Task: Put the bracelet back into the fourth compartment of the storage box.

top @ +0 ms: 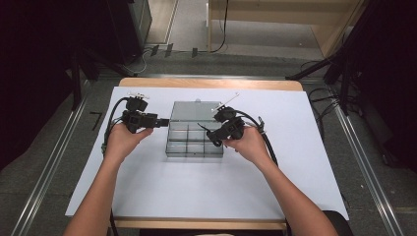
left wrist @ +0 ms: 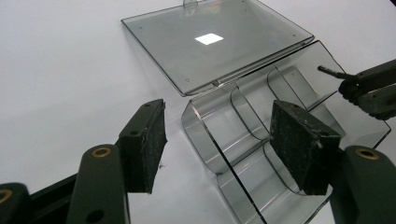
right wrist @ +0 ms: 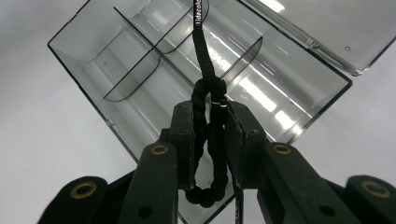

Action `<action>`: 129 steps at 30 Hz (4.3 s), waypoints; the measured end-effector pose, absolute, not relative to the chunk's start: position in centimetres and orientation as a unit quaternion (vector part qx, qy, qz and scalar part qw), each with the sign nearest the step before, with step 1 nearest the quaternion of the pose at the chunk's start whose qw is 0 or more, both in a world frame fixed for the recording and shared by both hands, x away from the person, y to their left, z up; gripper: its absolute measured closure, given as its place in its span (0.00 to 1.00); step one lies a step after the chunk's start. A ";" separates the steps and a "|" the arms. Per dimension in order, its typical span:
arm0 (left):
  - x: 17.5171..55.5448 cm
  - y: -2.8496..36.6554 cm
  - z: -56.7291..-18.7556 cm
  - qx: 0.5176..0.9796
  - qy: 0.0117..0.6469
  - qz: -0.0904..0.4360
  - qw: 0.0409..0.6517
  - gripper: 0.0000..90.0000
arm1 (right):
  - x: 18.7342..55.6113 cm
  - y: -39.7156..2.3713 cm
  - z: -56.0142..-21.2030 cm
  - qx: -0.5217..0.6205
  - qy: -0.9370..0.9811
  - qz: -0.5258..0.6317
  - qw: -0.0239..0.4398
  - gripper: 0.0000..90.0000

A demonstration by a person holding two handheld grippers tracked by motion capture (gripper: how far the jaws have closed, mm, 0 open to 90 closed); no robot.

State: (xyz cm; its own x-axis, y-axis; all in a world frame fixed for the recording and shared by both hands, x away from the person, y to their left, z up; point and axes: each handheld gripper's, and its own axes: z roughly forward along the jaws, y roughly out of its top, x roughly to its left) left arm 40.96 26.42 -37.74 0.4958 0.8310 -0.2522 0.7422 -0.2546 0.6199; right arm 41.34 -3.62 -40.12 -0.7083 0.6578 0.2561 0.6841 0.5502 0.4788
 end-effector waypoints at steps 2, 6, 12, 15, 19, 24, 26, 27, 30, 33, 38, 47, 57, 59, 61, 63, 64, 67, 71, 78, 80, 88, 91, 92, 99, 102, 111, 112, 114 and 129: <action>41.0 26.4 -37.7 0.790 0.498 0.065 0.353 0.41 | 41.4 -3.5 -40.2 -0.382 -0.879 -0.283 0.025 0.84; 41.1 26.5 -37.8 0.791 0.497 0.059 0.351 0.41 | 41.5 -3.0 -39.8 -0.381 -0.879 -0.284 0.023 0.84; 41.1 26.6 -37.8 0.792 0.497 0.059 0.351 0.41 | 41.7 -2.2 -39.3 -0.378 -0.879 -0.290 0.022 0.84; 41.1 26.6 -37.7 0.795 0.494 0.061 0.346 0.43 | 41.8 -1.7 -39.3 -0.378 -0.879 -0.290 0.023 0.84; 41.1 26.6 -37.6 0.796 0.493 0.061 0.347 0.43 | 42.0 -1.1 -39.3 -0.374 -0.883 -0.284 0.024 0.84; 41.2 26.6 -37.6 0.794 0.494 0.060 0.350 0.43 | 42.1 -0.5 -39.3 -0.374 -0.883 -0.282 0.028 0.84; 41.3 26.6 -37.6 0.793 0.496 0.060 0.350 0.43 | 42.1 -0.2 -39.4 -0.375 -0.883 -0.282 0.031 0.84; 41.3 26.7 -37.6 0.793 0.495 0.060 0.350 0.43 | 42.2 -0.1 -39.5 -0.370 -0.885 -0.280 0.030 0.84; 41.3 26.7 -37.6 0.795 0.493 0.063 0.347 0.43 | 42.3 0.4 -39.8 -0.370 -0.887 -0.274 0.031 0.84; 41.3 26.8 -37.5 0.796 0.492 0.064 0.347 0.43 | 42.4 0.9 -39.9 -0.367 -0.891 -0.265 0.028 0.84; 41.3 26.8 -37.4 0.795 0.492 0.065 0.349 0.43 | 42.5 1.6 -40.0 -0.365 -0.891 -0.267 0.028 0.84; 41.2 26.7 -37.1 0.797 0.481 0.070 0.358 0.43 | 42.5 2.8 -40.3 -0.358 -0.895 -0.263 0.035 0.84; 41.3 27.1 -37.3 0.795 0.489 0.063 0.353 0.43 | 42.4 4.1 -40.4 -0.351 -0.899 -0.259 0.036 0.84; 41.3 27.2 -37.3 0.795 0.490 0.064 0.353 0.43 | 42.4 4.4 -40.4 -0.350 -0.900 -0.258 0.037 0.84; 41.3 27.2 -37.2 0.793 0.491 0.064 0.355 0.43 | 42.5 4.6 -40.5 -0.349 -0.901 -0.256 0.038 0.84; 41.3 27.3 -37.2 0.793 0.490 0.066 0.356 0.43 | 42.5 4.8 -40.7 -0.350 -0.901 -0.254 0.038 0.84; 41.3 27.3 -37.1 0.792 0.491 0.066 0.358 0.43 | 42.5 5.0 -40.7 -0.348 -0.902 -0.253 0.038 0.84; 41.3 27.4 -37.1 0.790 0.492 0.066 0.359 0.43 | 42.5 5.2 -40.8 -0.349 -0.903 -0.249 0.038 0.84; 41.3 27.4 -37.2 0.792 0.491 0.066 0.356 0.42 | 42.4 5.5 -41.0 -0.349 -0.904 -0.244 0.039 0.84; 41.3 27.4 -37.2 0.791 0.493 0.067 0.357 0.42 | 42.4 5.8 -41.2 -0.346 -0.907 -0.238 0.041 0.84; 41.3 27.4 -37.2 0.792 0.492 0.066 0.356 0.42 | 42.4 6.0 -41.3 -0.345 -0.907 -0.237 0.041 0.84; 41.4 27.7 -37.2 0.789 0.494 0.068 0.359 0.42 | 42.3 6.6 -41.6 -0.339 -0.911 -0.233 0.042 0.84; 41.4 27.7 -37.2 0.788 0.496 0.068 0.358 0.42 | 42.2 6.8 -41.6 -0.338 -0.911 -0.232 0.044 0.84; 41.4 27.8 -37.2 0.788 0.496 0.068 0.359 0.42 | 42.1 6.9 -41.6 -0.336 -0.912 -0.231 0.044 0.84; 41.4 27.8 -37.1 0.786 0.498 0.070 0.360 0.42 | 41.9 7.5 -41.7 -0.332 -0.913 -0.232 0.046 0.84; 41.4 27.9 -37.1 0.786 0.497 0.070 0.360 0.42 | 41.9 7.7 -41.8 -0.334 -0.912 -0.234 0.049 0.84; 41.4 28.0 -37.1 0.785 0.498 0.071 0.362 0.42 | 41.7 8.1 -42.2 -0.331 -0.912 -0.238 0.053 0.84; 41.4 28.0 -37.1 0.785 0.498 0.070 0.361 0.42 | 41.7 8.2 -42.3 -0.333 -0.911 -0.237 0.054 0.84; 41.4 28.0 -37.1 0.786 0.498 0.070 0.360 0.42 | 41.7 8.2 -42.5 -0.331 -0.911 -0.238 0.053 0.84; 41.4 28.0 -37.2 0.786 0.498 0.071 0.359 0.42 | 41.7 8.5 -43.6 -0.336 -0.908 -0.241 0.061 0.85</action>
